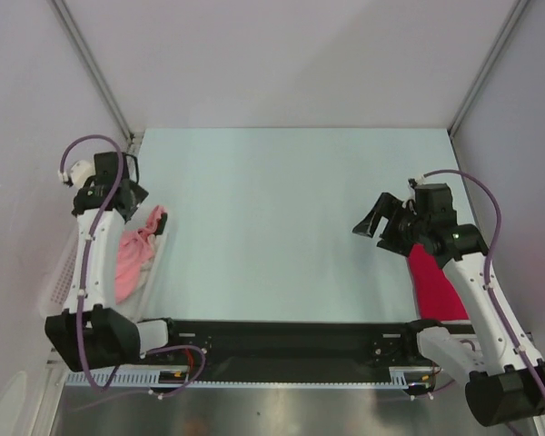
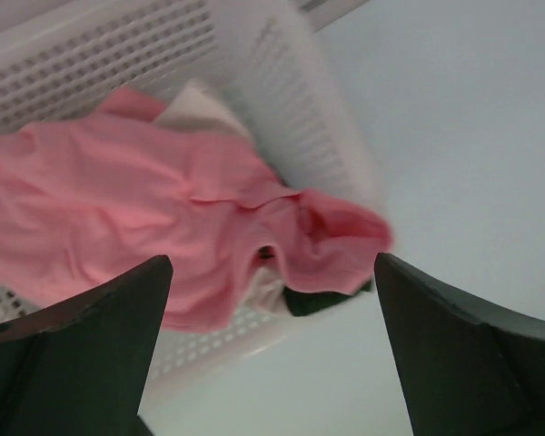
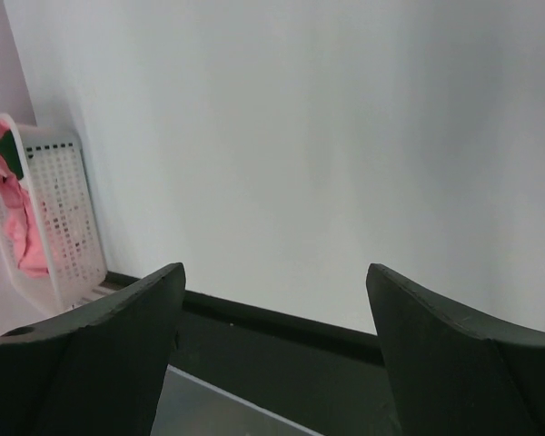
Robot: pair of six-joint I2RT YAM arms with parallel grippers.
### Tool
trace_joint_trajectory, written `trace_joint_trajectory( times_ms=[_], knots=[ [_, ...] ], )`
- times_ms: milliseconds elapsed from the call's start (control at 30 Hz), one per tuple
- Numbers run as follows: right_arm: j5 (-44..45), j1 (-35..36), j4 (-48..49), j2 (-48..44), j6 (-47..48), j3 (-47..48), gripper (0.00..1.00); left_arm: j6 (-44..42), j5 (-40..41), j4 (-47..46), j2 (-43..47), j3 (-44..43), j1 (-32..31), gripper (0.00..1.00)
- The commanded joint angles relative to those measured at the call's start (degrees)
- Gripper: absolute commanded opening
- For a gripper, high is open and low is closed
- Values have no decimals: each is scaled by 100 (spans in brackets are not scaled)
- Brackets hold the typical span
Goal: Fold and stack the t-shirts
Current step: Grab the tshirt from the pile
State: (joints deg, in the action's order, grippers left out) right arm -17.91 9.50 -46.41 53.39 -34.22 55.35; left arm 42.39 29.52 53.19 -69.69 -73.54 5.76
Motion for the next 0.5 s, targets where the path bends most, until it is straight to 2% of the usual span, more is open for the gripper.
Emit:
trace_joint_trajectory(
  times_ms=[0,67,267,467],
  knots=[
    [-72,271,-175,198,266,529,88,585,90,1027,-71,338,855,100],
    [-63,403,-184,356,293,713,88,552,-130,896,-80,785,1363,100],
    [-72,509,-140,471,293,749,88,577,238,631,25,1043,1498,100],
    [-72,474,-105,339,258,687,88,516,-209,376,158,1728,2156,93]
  ],
)
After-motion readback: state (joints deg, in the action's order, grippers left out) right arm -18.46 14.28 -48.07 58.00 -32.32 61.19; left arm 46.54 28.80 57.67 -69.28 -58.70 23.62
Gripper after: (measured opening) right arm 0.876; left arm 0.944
